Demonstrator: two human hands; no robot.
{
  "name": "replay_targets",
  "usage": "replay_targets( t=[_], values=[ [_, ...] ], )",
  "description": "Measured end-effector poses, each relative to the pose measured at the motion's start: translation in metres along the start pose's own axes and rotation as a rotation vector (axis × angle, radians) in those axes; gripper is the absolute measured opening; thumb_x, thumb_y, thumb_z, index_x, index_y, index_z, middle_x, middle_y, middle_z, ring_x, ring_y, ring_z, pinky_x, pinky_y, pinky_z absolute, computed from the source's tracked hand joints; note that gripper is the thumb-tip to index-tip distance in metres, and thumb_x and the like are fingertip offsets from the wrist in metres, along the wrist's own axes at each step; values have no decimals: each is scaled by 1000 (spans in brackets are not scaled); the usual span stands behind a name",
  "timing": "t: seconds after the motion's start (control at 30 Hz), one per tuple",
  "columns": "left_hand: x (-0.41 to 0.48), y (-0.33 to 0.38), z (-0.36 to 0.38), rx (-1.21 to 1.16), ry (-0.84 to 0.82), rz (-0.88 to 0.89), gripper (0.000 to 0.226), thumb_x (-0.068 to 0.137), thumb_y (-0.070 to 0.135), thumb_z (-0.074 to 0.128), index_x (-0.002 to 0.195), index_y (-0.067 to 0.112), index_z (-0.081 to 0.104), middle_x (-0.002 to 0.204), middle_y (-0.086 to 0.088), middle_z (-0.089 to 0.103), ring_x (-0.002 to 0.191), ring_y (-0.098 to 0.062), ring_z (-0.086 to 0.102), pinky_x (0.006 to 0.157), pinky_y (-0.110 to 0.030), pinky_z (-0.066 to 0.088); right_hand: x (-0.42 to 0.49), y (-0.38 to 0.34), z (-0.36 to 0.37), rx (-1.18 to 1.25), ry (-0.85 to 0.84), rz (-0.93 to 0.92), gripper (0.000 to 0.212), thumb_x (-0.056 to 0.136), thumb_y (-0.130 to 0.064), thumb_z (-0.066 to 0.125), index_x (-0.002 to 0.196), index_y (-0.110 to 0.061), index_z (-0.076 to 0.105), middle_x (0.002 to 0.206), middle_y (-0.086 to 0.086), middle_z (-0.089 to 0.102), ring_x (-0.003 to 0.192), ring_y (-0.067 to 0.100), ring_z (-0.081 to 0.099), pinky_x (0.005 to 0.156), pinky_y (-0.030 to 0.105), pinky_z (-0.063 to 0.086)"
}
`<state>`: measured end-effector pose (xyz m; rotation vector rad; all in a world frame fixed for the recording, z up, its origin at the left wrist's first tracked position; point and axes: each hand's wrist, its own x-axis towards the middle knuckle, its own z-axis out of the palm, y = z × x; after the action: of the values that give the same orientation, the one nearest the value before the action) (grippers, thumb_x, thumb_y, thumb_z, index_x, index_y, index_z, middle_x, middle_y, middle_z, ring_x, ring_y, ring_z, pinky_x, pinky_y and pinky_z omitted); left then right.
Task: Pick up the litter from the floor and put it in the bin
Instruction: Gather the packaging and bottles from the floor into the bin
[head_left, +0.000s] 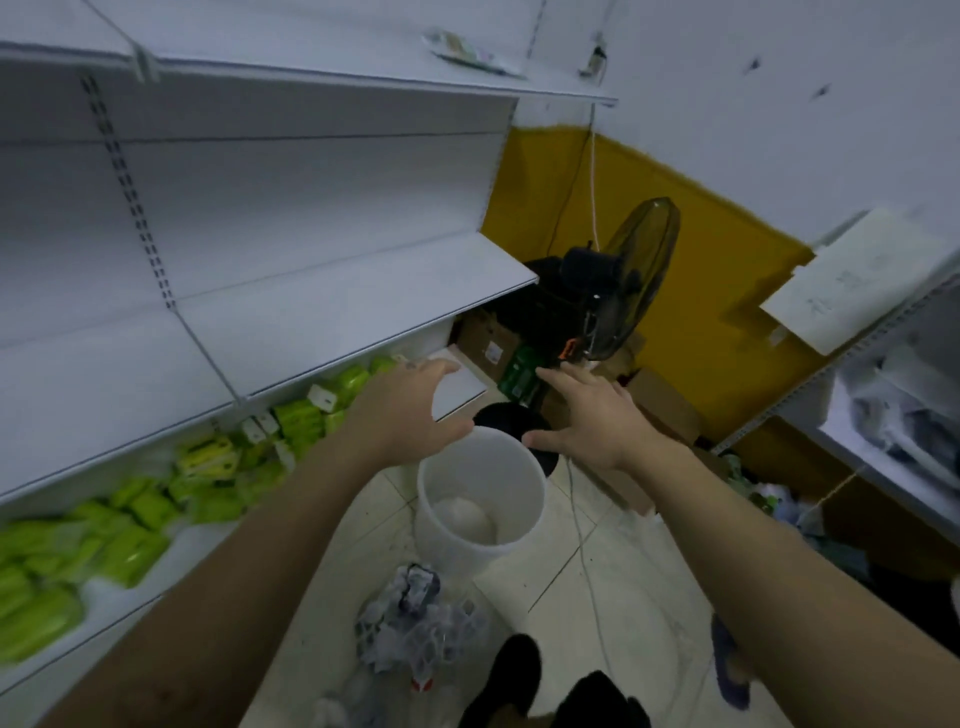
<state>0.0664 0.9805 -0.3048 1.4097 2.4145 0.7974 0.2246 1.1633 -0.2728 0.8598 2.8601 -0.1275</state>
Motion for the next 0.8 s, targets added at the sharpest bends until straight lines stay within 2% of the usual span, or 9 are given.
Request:
replay_targets(
  t=[0.1,0.2,0.3,0.5,0.63,0.8],
  values=[
    [2,-5,9,10,15,-78,80,73,64,61,141,29,39,142,1,49,128,-21,46,103,-38,41,21,5,17,4,-58,-86,93,71,-74,54,147,-37,15,159,4,17,145,29,18,114,56,15],
    [9,1,22,68,69,-149,78,74,59,66,141,27,39,141,-4,50,127,-24,46,100,-34,38,49,18,25,42,-73,-177,93,71,-73,55,147,-36,15,158,3,18,144,29,20,114,57,16],
    [20,21,43,128,91,-243,77,75,53,68,141,28,38,137,-6,53,125,-27,47,98,-35,39,76,41,35,118,-58,-276,95,70,-71,58,148,-34,17,158,2,20,144,26,21,115,54,18],
    [44,74,113,193,84,-478,76,76,51,69,141,25,39,143,-5,47,129,-26,44,101,-39,42,114,109,80,207,-90,-452,91,72,-67,61,147,-33,21,158,2,21,143,25,23,115,52,19],
    [34,76,179,141,46,-616,77,76,52,69,141,26,37,144,-3,45,131,-24,42,105,-39,40,115,139,141,295,-179,-492,90,72,-64,62,147,-30,25,158,4,21,143,25,24,116,48,21],
    [4,37,277,118,-25,-721,78,78,49,68,143,26,34,145,-5,45,132,-24,40,105,-38,39,97,143,266,328,-305,-524,86,73,-62,62,145,-30,28,155,4,29,141,22,29,115,45,23]
  ],
)
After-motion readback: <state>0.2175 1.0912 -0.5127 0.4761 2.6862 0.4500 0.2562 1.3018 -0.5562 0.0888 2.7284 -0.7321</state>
